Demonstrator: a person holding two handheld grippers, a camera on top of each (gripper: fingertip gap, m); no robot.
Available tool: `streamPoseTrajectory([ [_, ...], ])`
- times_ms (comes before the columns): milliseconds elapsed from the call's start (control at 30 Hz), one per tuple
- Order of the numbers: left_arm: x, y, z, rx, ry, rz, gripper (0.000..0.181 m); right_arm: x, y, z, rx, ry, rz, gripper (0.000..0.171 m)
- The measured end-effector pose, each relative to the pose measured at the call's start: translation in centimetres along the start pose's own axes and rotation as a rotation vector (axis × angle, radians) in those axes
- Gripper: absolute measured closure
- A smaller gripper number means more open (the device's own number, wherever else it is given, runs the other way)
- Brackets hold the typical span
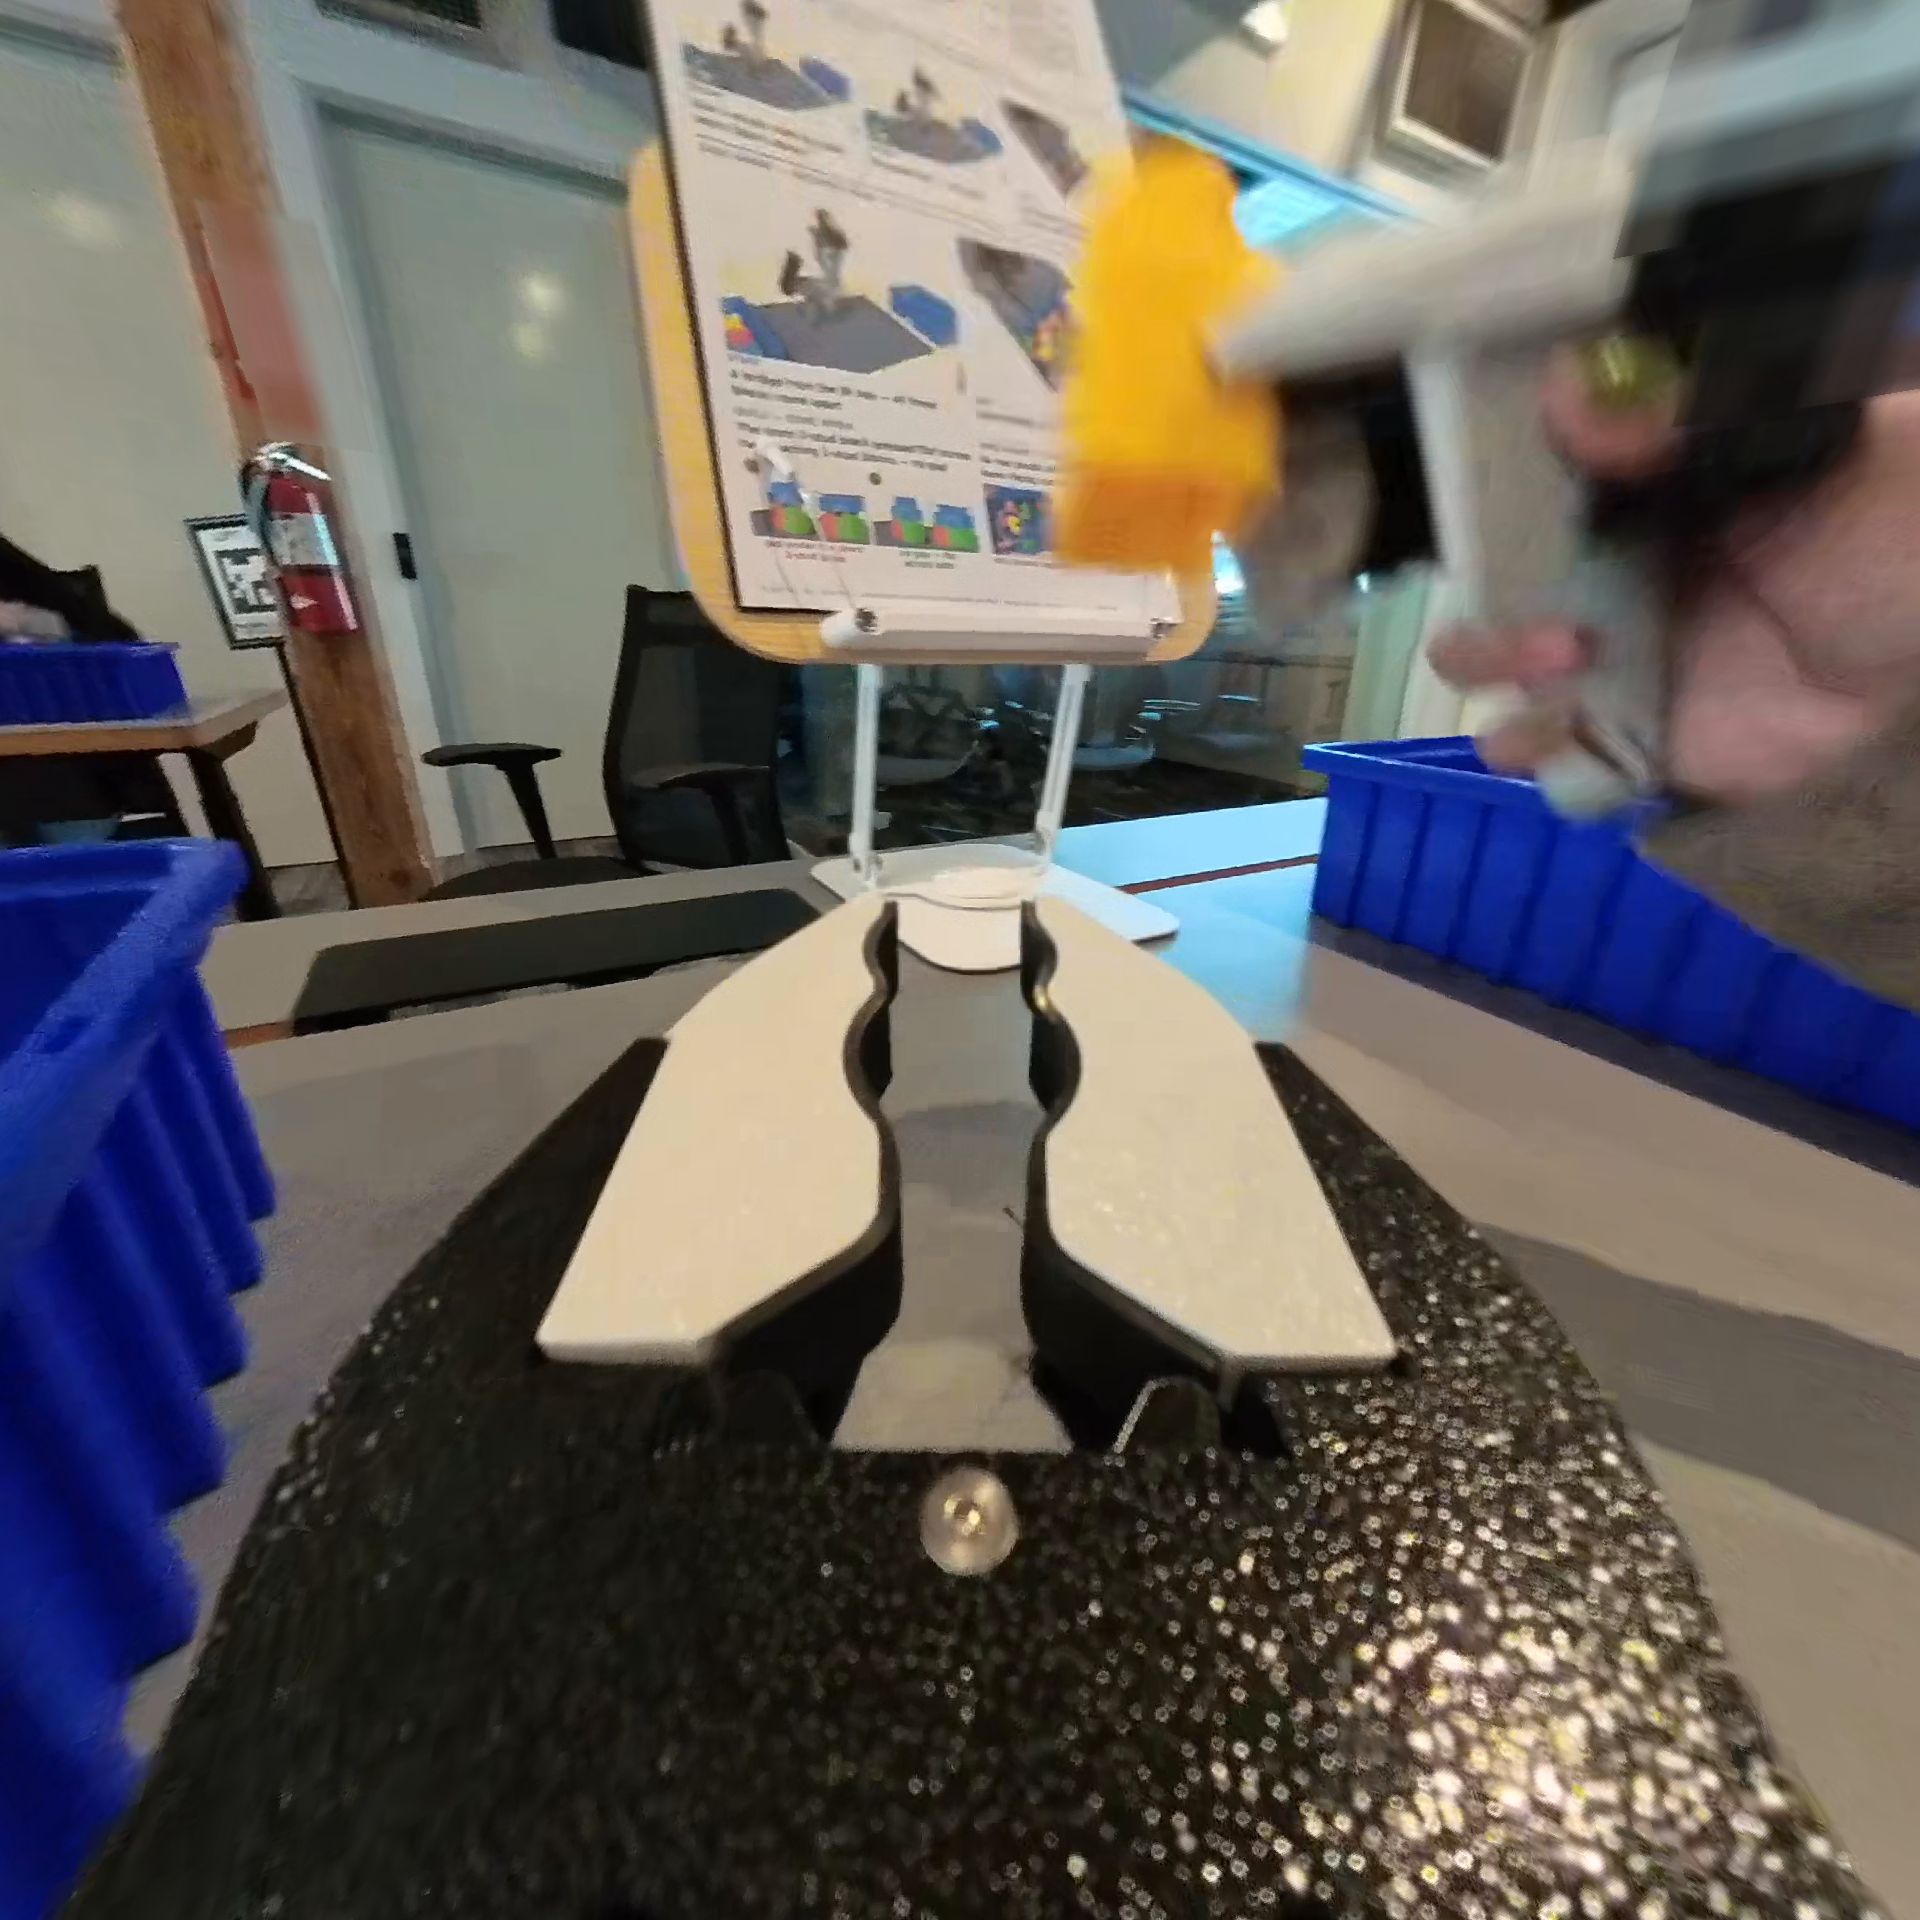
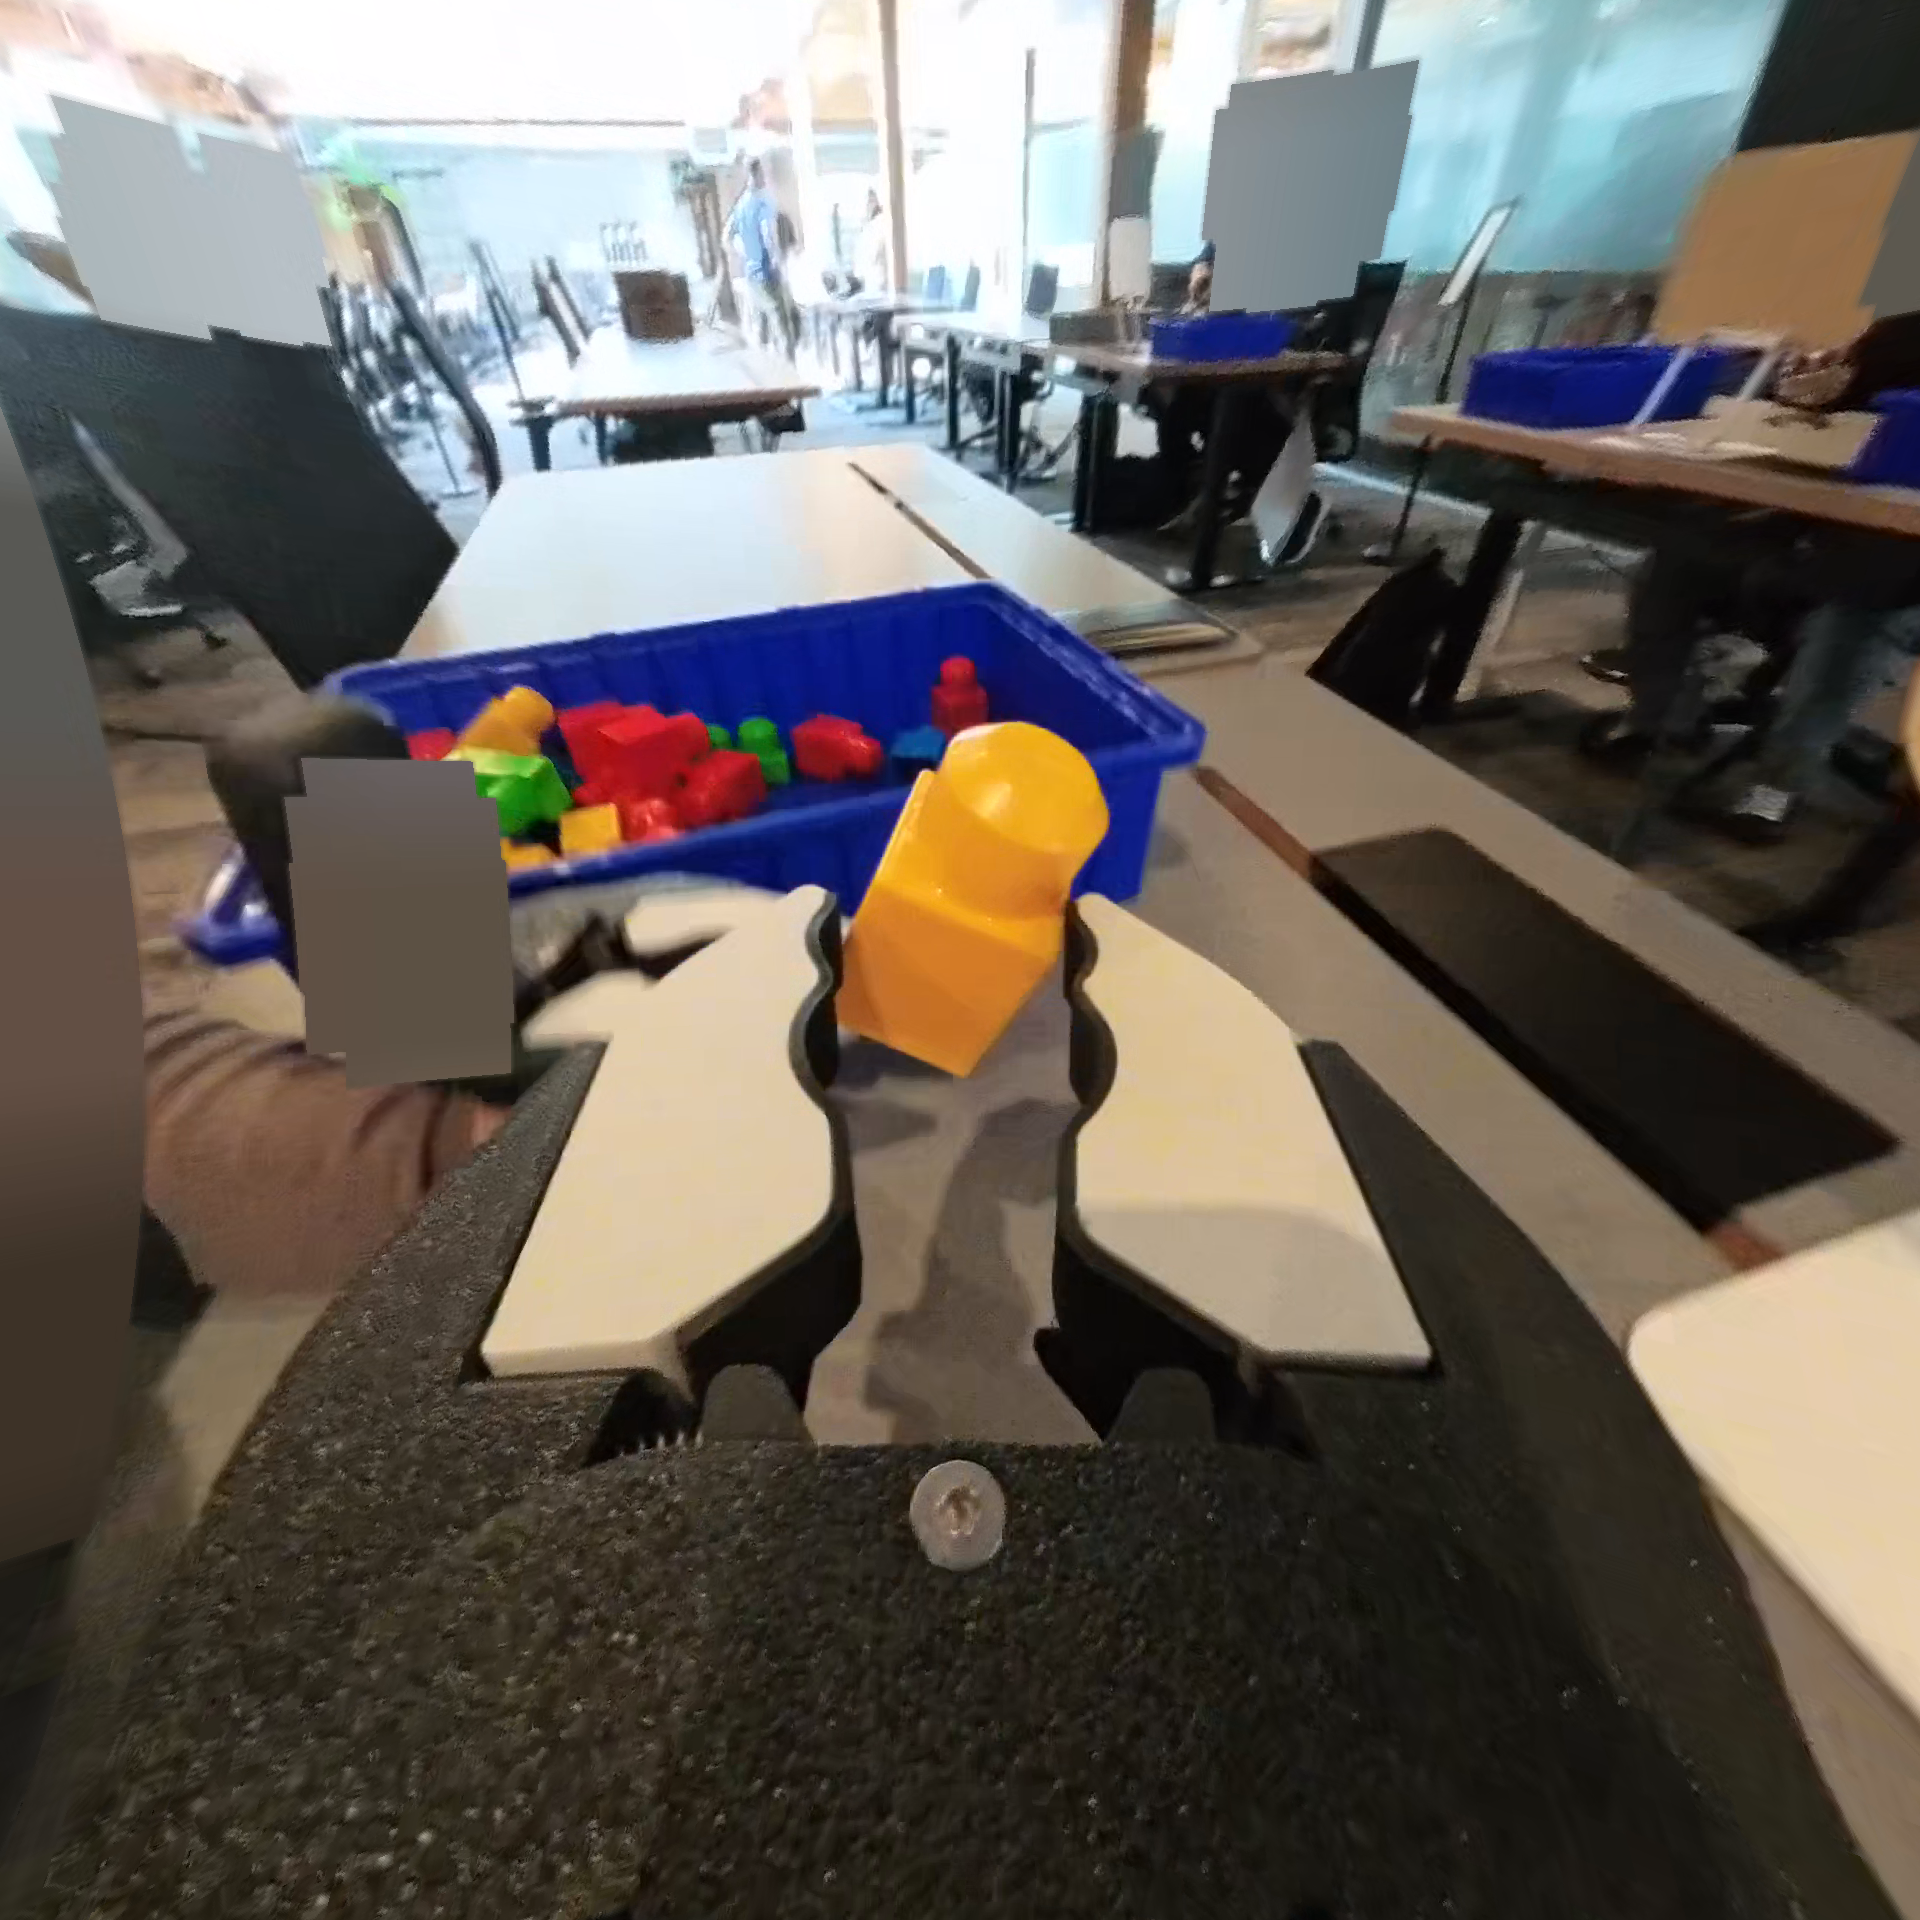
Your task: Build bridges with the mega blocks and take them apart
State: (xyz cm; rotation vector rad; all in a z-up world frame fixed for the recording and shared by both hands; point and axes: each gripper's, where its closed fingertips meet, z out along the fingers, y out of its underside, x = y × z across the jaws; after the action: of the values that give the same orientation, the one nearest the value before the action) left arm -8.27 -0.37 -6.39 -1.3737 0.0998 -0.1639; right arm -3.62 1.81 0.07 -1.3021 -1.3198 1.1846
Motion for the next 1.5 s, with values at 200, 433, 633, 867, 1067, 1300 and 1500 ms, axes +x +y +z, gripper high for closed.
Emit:
streamPoseTrajectory([
  [200, -0.7, -0.6, -0.3, 0.024, -0.048, 0.105, 0.161, -1.6, 8.7, -0.7, -0.063, -0.065, -0.068, 0.131],
  [433, -1.3, -0.9, -0.3, 0.041, -0.060, 0.160, 0.162, -3.1, 10.4, 0.6, 0.004, -0.060, -0.149, 0.131],
  [633, -1.9, -1.1, -0.3, 0.046, -0.075, 0.177, 0.163, -4.6, 12.7, 2.0, -0.150, -0.110, -0.240, 0.131],
  [867, -2.8, -1.2, -0.4, 0.047, -0.099, 0.190, 0.163, -5.2, 16.1, 2.7, -0.391, -0.142, -0.317, 0.131],
  [1067, -2.3, -1.3, -0.4, 0.049, -0.089, 0.215, 0.164, -5.0, 16.4, 2.5, -0.411, -0.156, -0.289, 0.131],
  [1300, -1.6, -1.5, -0.4, 0.058, -0.074, 0.263, 0.164, -3.1, 15.7, 1.1, -0.359, -0.010, -0.329, 0.085],
  [1500, 0.0, -1.9, -0.4, 0.080, -0.036, 0.322, 0.163, -3.8, 10.2, -2.8, 0.040, 0.078, -0.375, 0.083],
])
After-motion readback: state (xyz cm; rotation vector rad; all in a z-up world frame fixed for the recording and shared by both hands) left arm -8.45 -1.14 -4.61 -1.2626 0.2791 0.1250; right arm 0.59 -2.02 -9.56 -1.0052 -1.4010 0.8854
